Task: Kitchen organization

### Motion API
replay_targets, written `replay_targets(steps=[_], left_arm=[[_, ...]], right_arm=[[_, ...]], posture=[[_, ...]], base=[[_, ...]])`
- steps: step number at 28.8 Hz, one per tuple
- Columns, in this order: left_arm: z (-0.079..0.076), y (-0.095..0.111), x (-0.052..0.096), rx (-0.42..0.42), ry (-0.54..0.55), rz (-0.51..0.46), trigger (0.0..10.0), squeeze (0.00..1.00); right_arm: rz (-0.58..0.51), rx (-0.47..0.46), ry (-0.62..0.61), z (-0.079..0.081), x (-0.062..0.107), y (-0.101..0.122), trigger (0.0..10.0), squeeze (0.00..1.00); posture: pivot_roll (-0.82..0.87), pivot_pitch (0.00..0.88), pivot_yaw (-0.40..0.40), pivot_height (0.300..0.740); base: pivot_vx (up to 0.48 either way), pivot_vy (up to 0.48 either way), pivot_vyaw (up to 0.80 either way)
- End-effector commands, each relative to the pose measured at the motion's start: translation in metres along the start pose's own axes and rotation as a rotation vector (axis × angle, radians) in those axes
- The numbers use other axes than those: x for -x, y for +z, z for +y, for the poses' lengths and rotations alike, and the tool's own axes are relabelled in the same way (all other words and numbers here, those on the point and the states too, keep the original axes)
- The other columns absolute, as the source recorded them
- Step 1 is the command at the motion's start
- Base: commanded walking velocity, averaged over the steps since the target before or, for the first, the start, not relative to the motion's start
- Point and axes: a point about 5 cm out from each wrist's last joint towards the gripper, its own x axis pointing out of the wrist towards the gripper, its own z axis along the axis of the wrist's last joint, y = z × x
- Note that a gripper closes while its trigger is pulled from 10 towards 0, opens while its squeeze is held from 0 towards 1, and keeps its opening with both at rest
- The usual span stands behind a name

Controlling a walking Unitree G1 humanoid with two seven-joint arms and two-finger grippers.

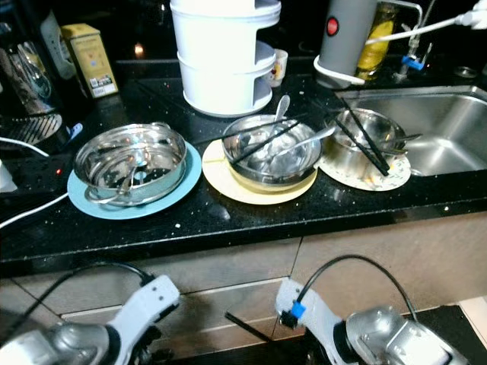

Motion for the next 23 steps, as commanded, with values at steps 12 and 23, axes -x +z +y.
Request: replay_targets(steps=[12, 23], left_arm=[[-0.012, -0.064, -0.061, 0.069, 0.177, 0.117, 10.0, 0.0], [-0.014, -0.082, -0.093, 0.317, 0.272, 0.108, 10.0, 0.0]], right_arm=[[0.027, -0.269, -0.193, 0.015, -0.086, -0.06, 0.0, 0.0], [-0.122, -0.551, -0.485, 0.004, -0.111, -0.063, 0.0, 0.0]], posture=[[-0.05, 0.134, -0.016, 0.74], [-0.05, 0.146, -0.032, 0.74]], base=[[0.0, 0.0, 0.0], [0.0, 0.0, 0.0]])
